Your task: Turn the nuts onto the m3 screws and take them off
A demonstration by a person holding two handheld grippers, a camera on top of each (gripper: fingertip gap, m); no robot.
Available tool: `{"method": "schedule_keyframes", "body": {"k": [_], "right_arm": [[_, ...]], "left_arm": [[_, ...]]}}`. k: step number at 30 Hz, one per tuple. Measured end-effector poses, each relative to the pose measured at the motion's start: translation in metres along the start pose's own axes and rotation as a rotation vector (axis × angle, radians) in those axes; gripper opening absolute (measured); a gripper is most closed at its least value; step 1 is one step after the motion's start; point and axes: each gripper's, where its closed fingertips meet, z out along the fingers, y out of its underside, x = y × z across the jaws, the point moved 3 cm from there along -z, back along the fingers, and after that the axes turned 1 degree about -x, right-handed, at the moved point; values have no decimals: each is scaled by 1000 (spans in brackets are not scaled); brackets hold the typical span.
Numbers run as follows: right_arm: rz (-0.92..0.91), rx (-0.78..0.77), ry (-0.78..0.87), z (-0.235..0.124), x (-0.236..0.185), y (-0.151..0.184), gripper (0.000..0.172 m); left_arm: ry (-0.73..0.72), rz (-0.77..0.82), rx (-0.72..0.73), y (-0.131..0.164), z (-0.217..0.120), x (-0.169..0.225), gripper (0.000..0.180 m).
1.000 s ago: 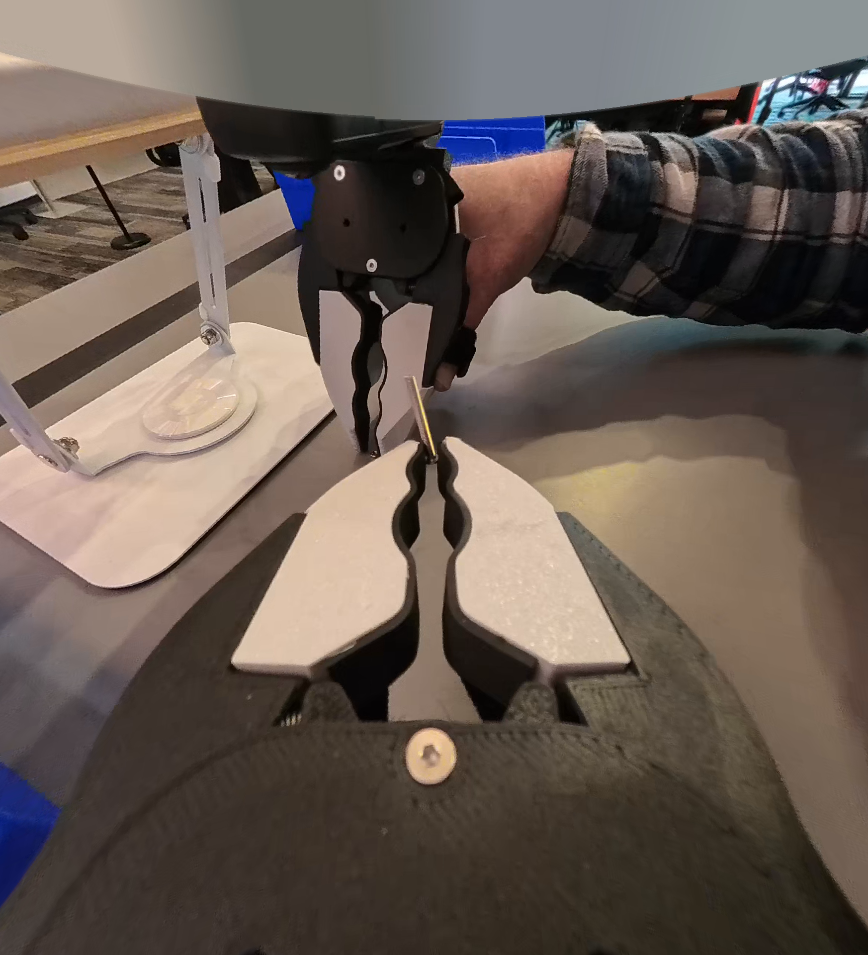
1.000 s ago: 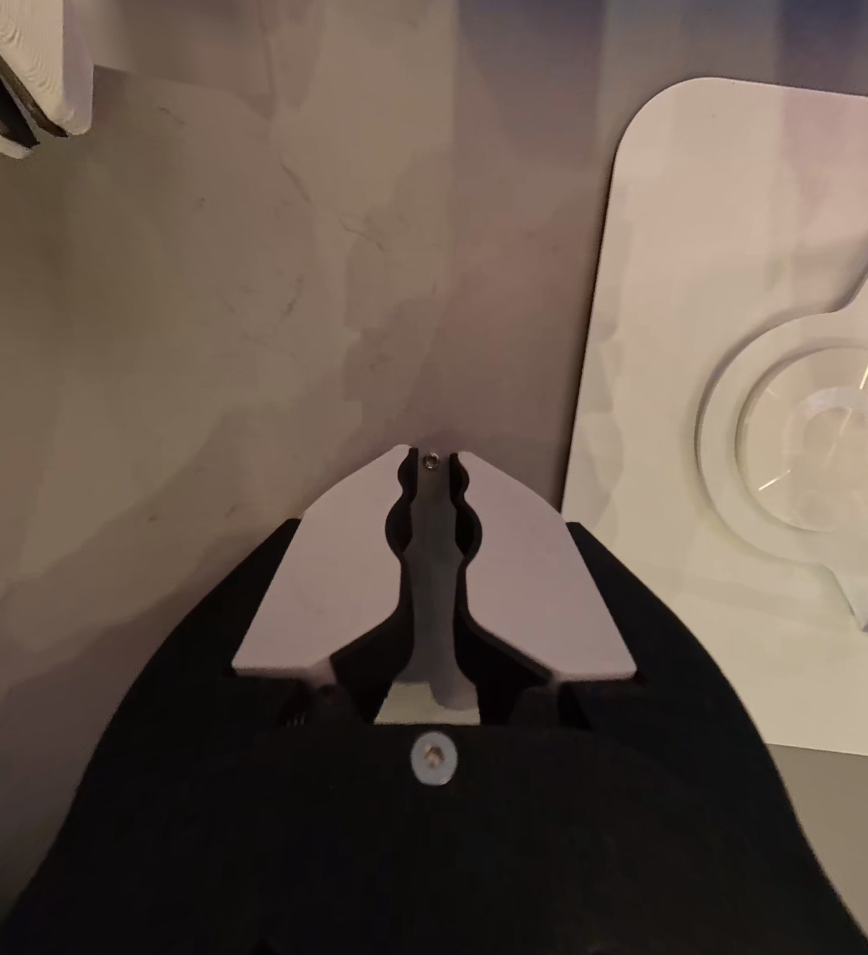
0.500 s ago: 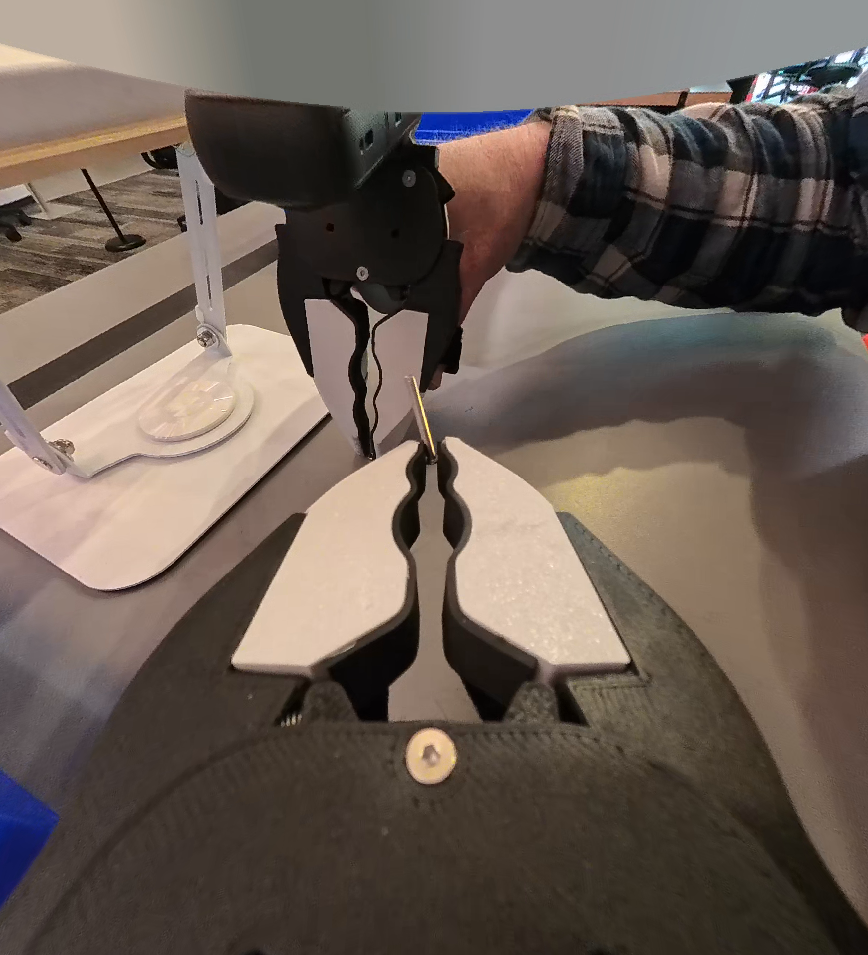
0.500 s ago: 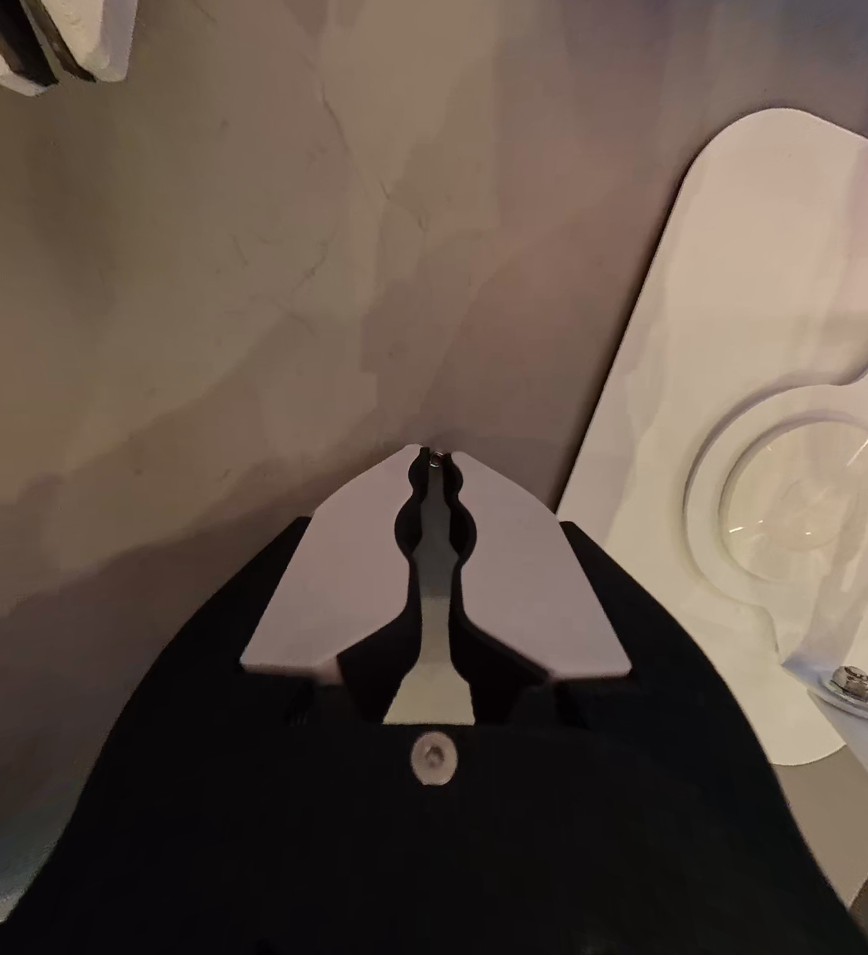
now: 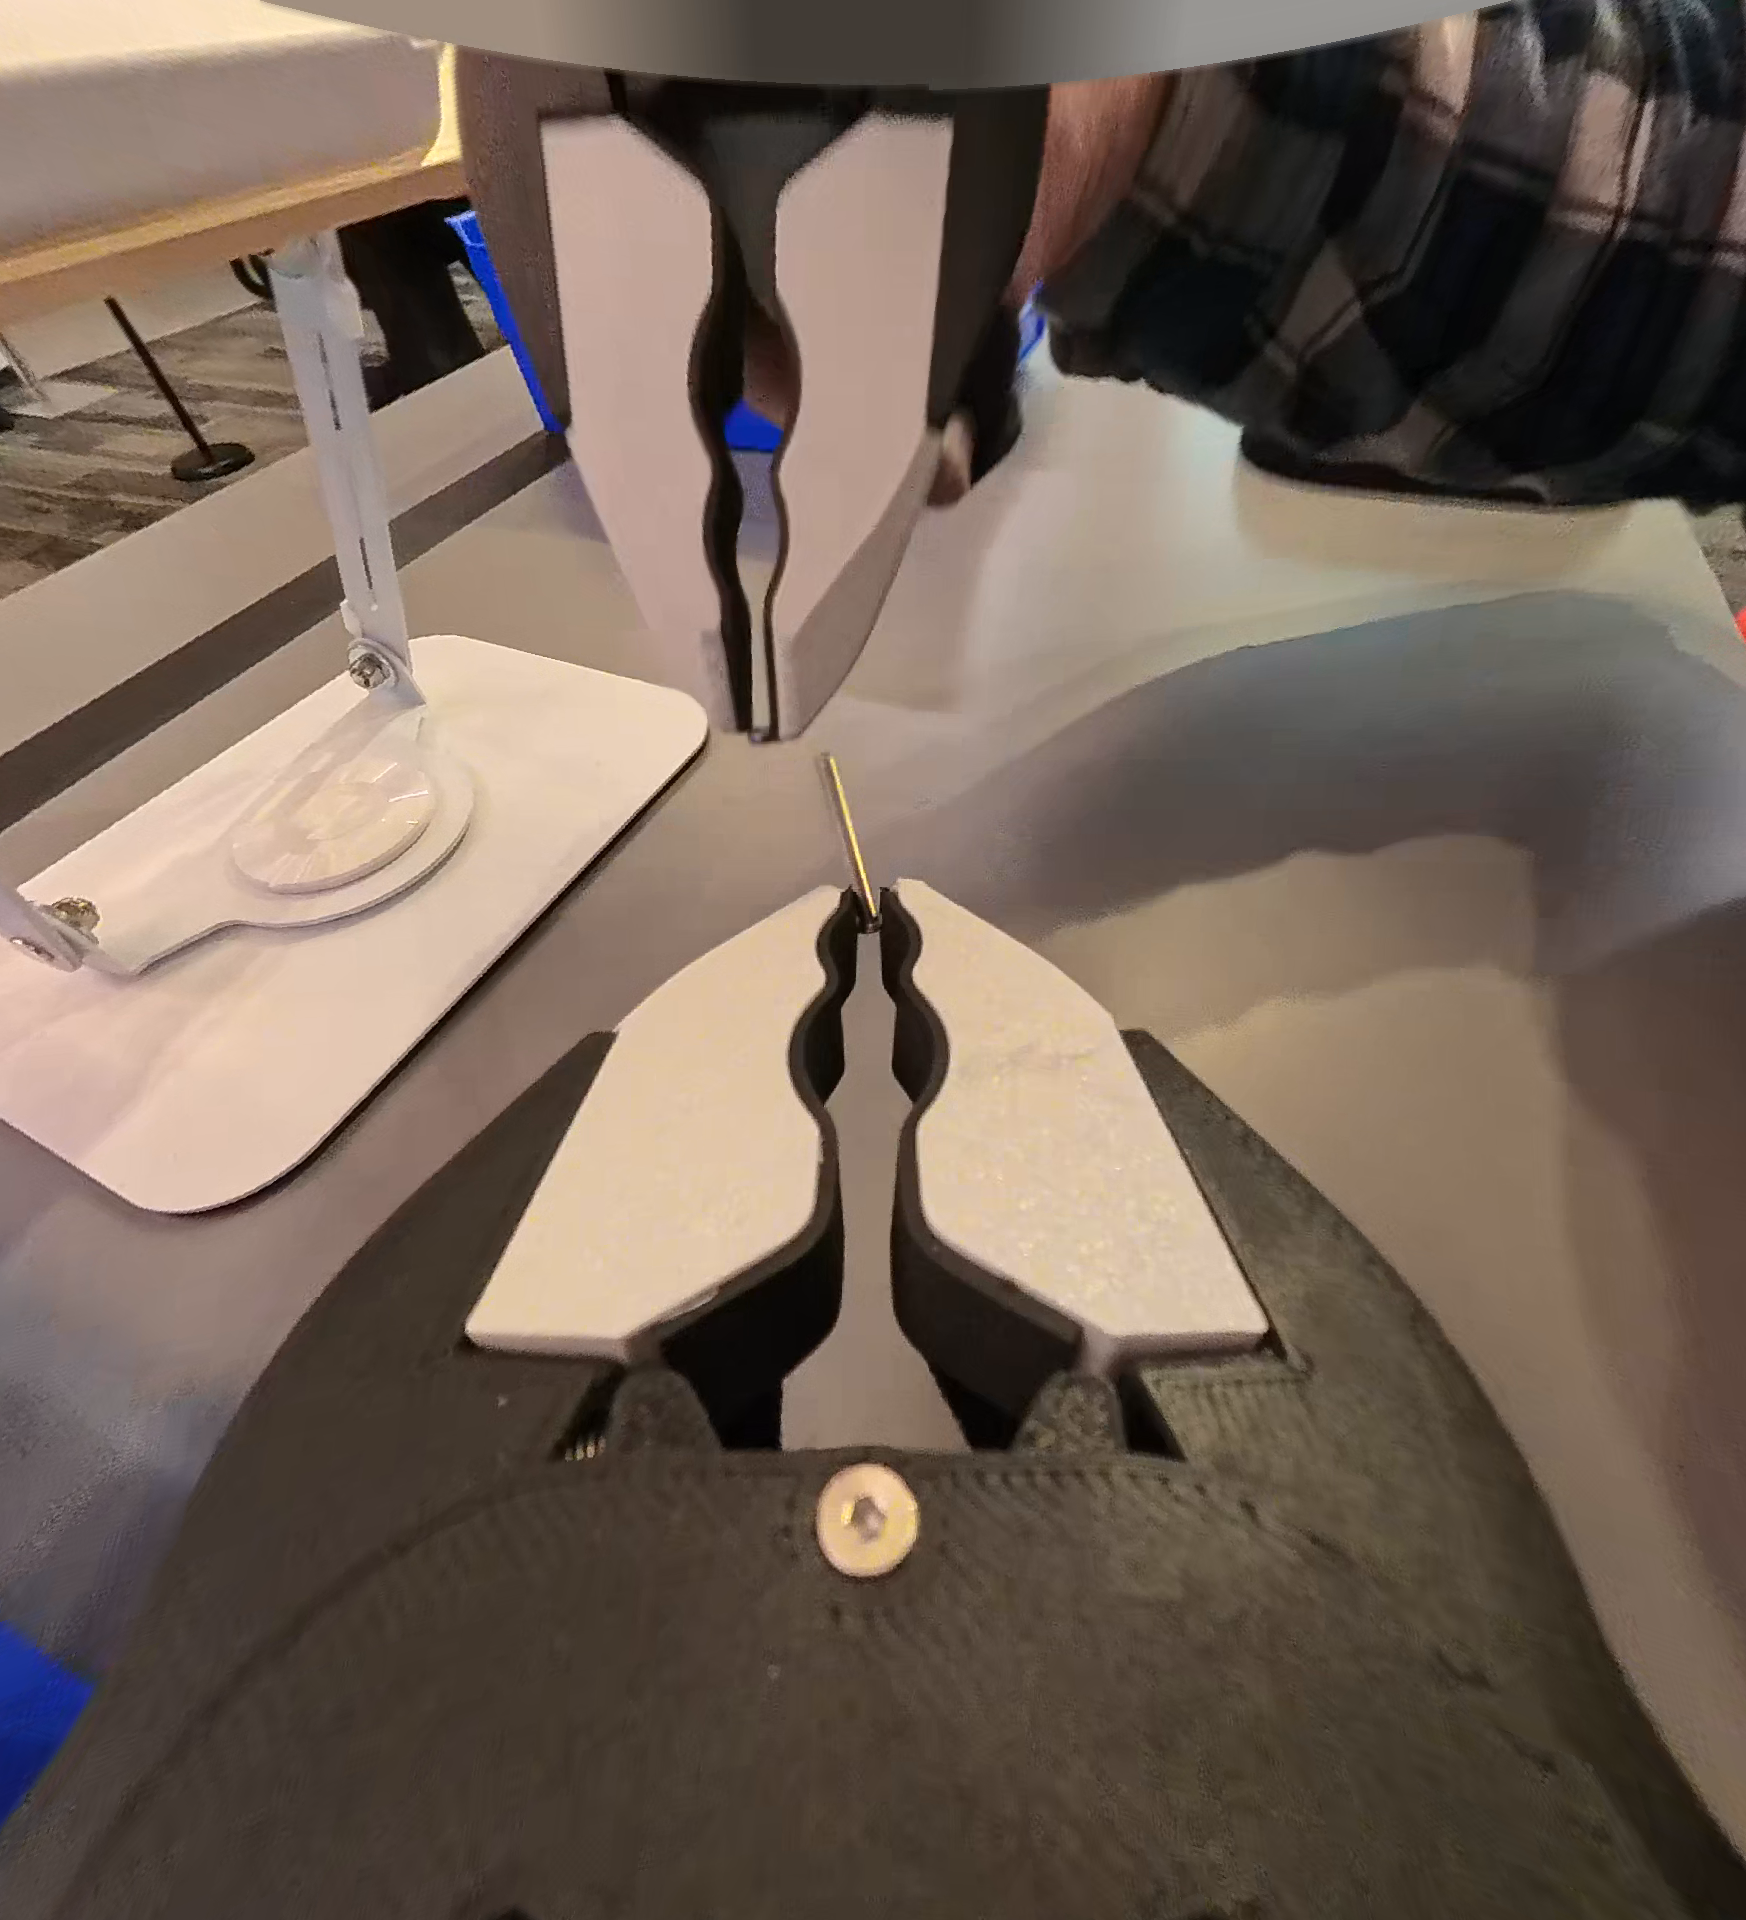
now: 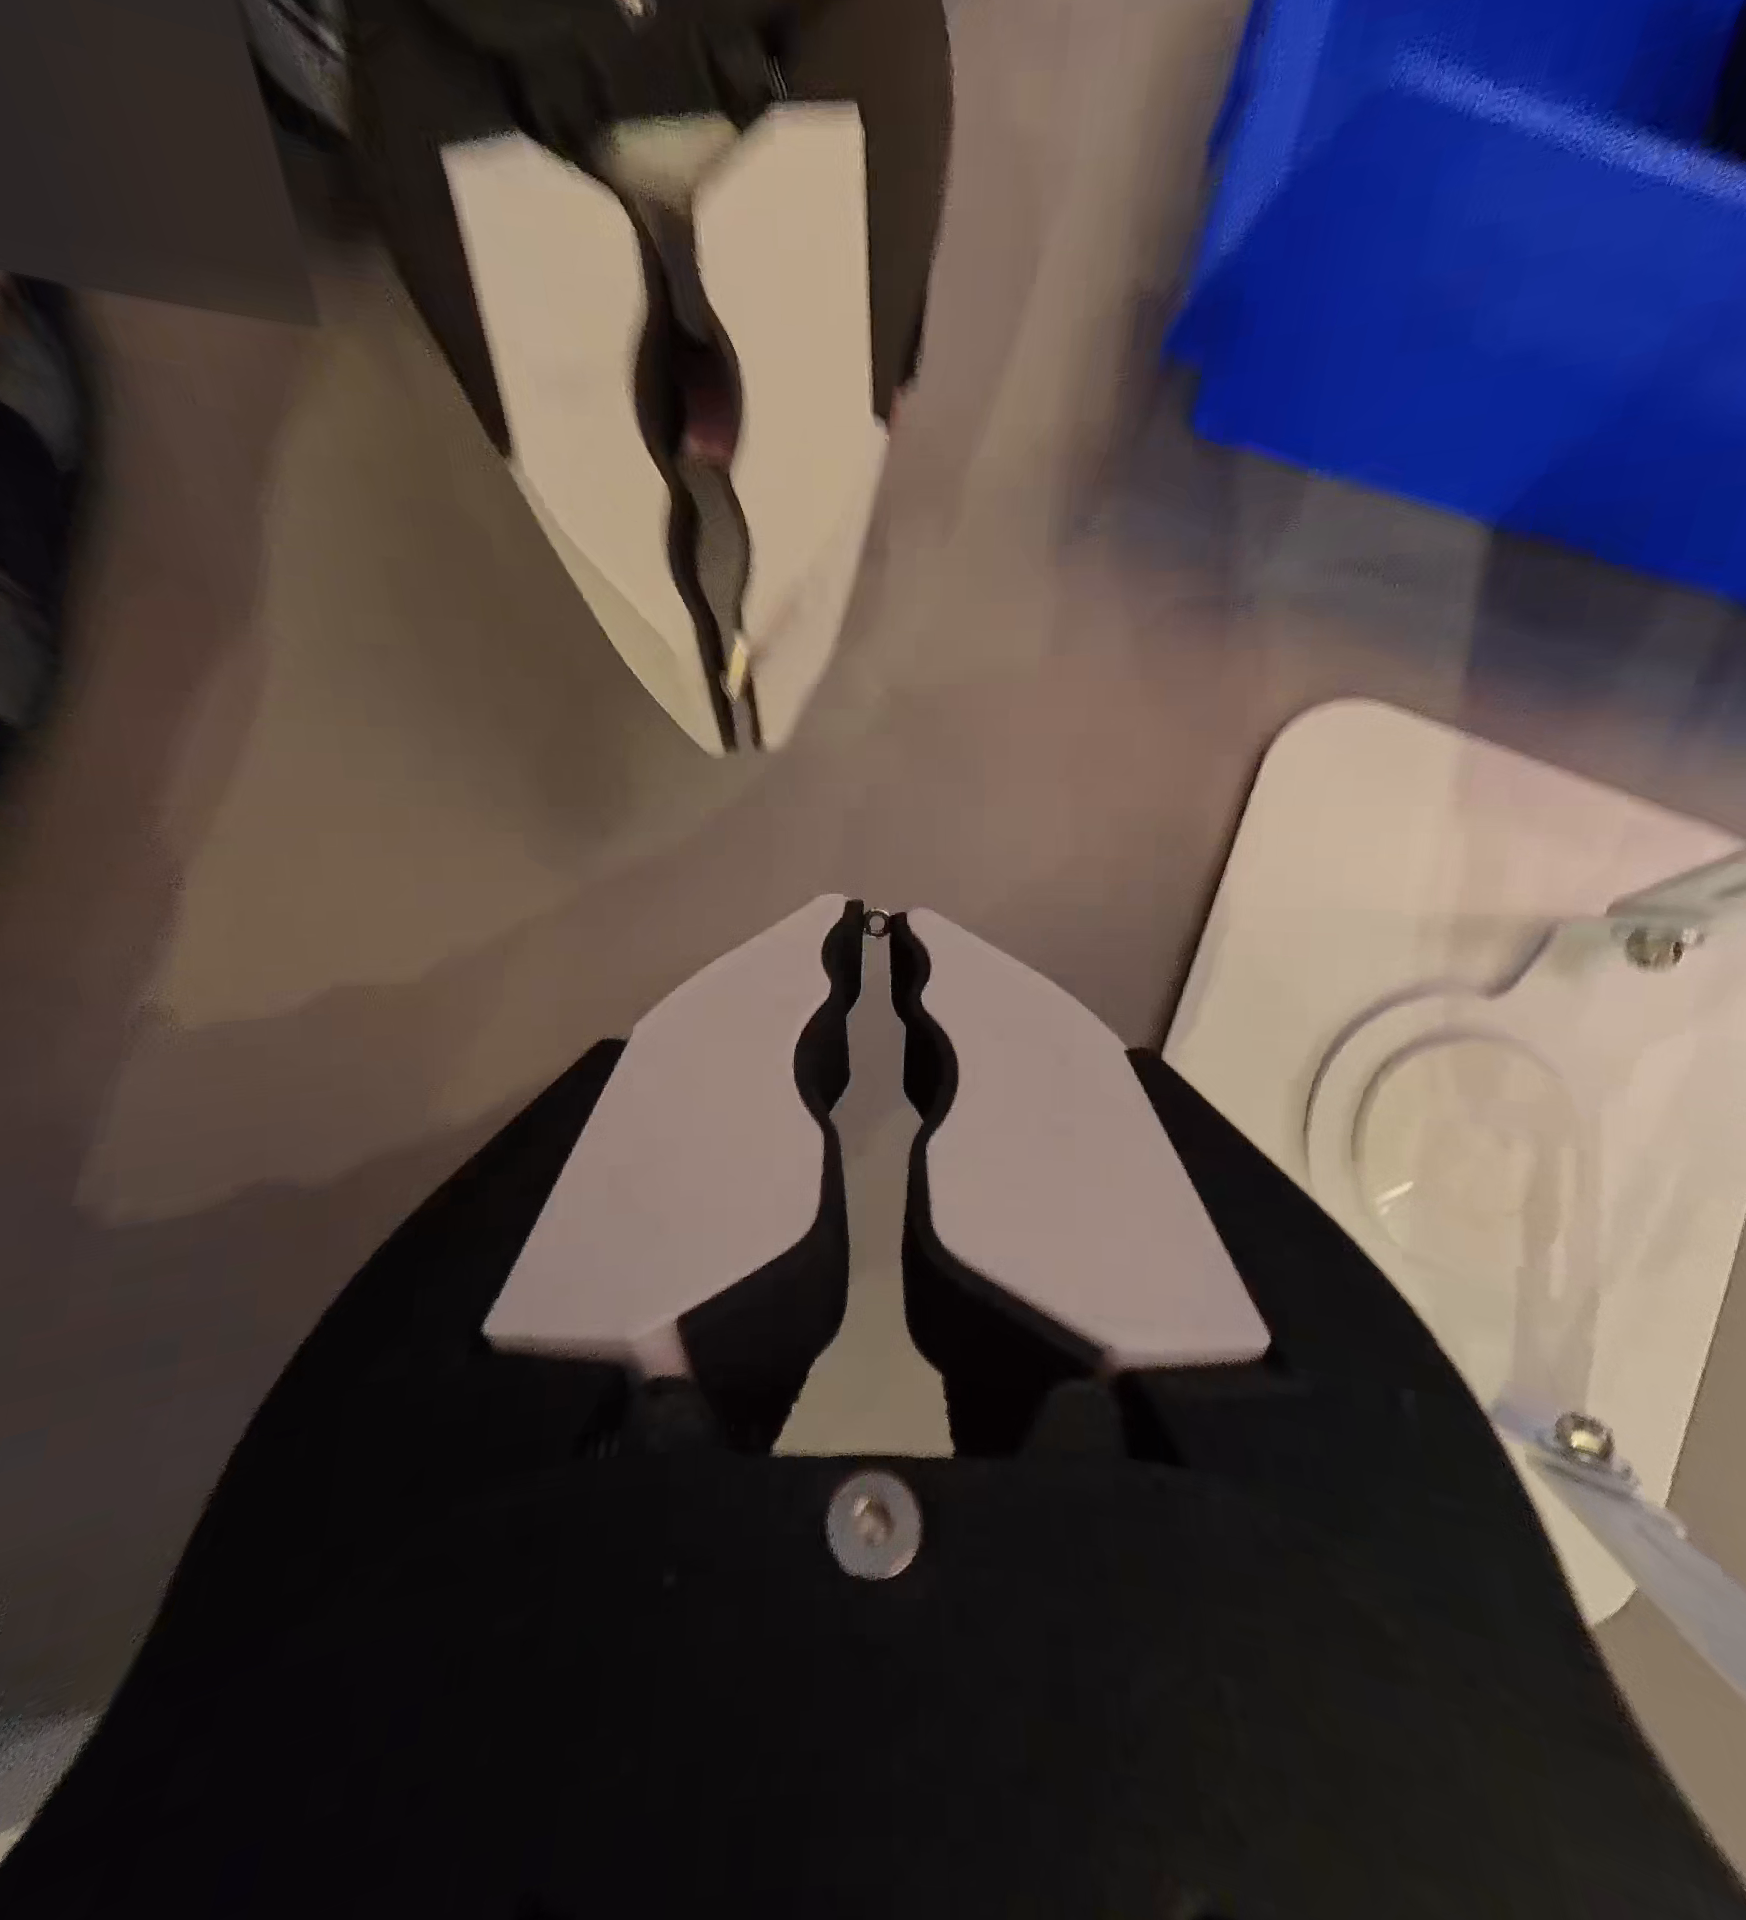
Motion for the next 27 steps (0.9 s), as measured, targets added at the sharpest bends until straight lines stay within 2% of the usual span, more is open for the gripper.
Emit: {"method": "schedule_keyframes", "body": {"k": [4, 8, 27], "right_arm": [[-58, 47, -61, -10, -13, -26, 5], [-100, 32, -80, -9, -20, -38, 5], [-111, -22, -107, 2, -25, -37, 5]], "left_arm": [[-1, 21, -10, 1, 1, 3, 4], [-11, 46, -17, 1, 1, 4, 4], [-22, 89, -30, 1, 4, 8, 4]]}}
